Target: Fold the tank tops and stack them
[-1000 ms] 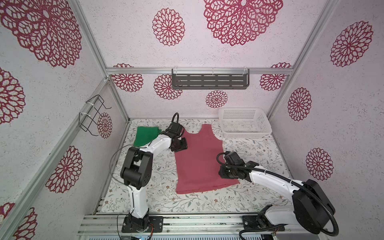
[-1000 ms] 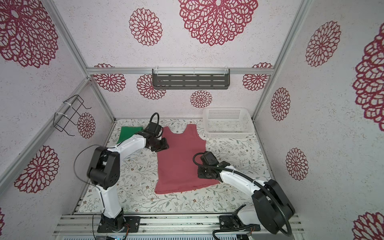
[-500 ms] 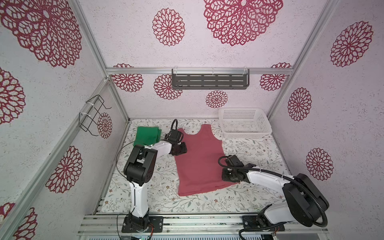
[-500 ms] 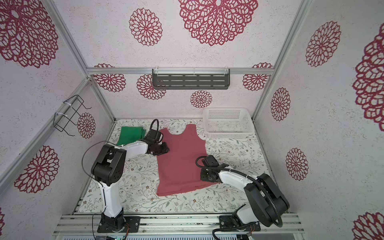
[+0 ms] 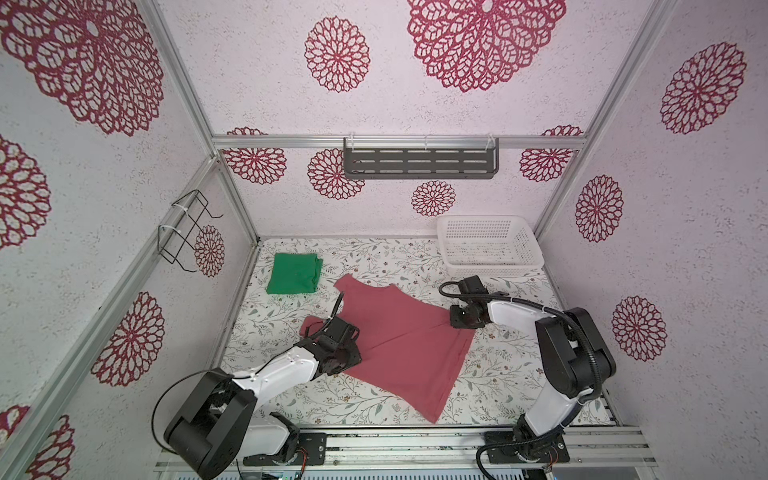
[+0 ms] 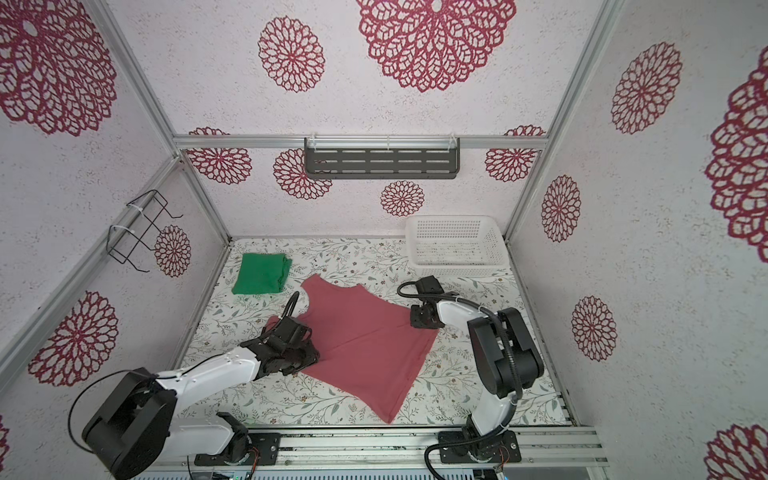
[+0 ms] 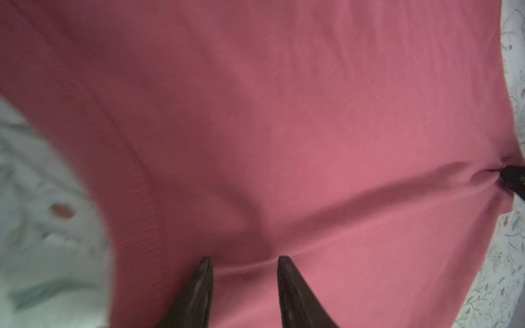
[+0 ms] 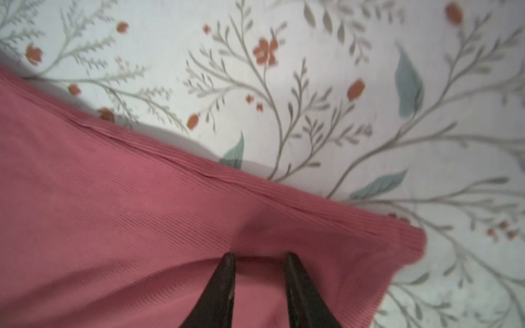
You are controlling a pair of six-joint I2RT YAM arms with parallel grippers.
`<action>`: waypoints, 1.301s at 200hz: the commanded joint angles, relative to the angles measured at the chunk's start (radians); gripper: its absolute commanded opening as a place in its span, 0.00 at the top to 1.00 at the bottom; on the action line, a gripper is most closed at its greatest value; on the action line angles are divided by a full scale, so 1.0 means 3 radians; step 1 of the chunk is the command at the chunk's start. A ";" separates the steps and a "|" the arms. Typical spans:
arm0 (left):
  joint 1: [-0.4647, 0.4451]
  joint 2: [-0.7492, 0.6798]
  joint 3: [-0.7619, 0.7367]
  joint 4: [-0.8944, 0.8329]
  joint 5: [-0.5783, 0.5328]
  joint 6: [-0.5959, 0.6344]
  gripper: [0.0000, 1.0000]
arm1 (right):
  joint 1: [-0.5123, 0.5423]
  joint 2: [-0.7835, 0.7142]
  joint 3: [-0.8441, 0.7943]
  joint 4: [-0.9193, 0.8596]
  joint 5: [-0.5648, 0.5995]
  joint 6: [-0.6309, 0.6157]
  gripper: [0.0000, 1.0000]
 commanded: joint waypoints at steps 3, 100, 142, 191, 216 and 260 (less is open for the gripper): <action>0.0043 -0.0160 0.0392 -0.0592 -0.0416 0.0036 0.55 | 0.0107 -0.0392 0.0145 -0.0487 0.0105 -0.0174 0.65; 0.0668 0.1862 0.1976 0.0013 0.0126 0.1156 0.55 | 0.1539 -0.1405 -0.1263 -0.0226 -0.0522 0.1614 0.66; 0.0855 0.2072 0.1854 0.0166 0.0221 0.1150 0.55 | 0.1226 -0.1724 -0.1527 -0.0950 -0.0083 0.1485 0.66; 0.0925 0.1948 0.1297 0.0413 0.0278 0.0936 0.55 | 0.0454 -0.1703 -0.1599 -0.0670 -0.0035 0.0955 0.65; 0.0865 0.1582 0.0764 0.0540 0.0237 0.0655 0.56 | 0.0295 -0.1407 -0.1320 -0.0452 0.0021 0.0596 0.65; 0.0843 0.0722 0.0074 0.0303 -0.0091 0.0375 0.55 | 0.0083 -0.1115 -0.0404 -0.0713 0.0030 0.0096 0.65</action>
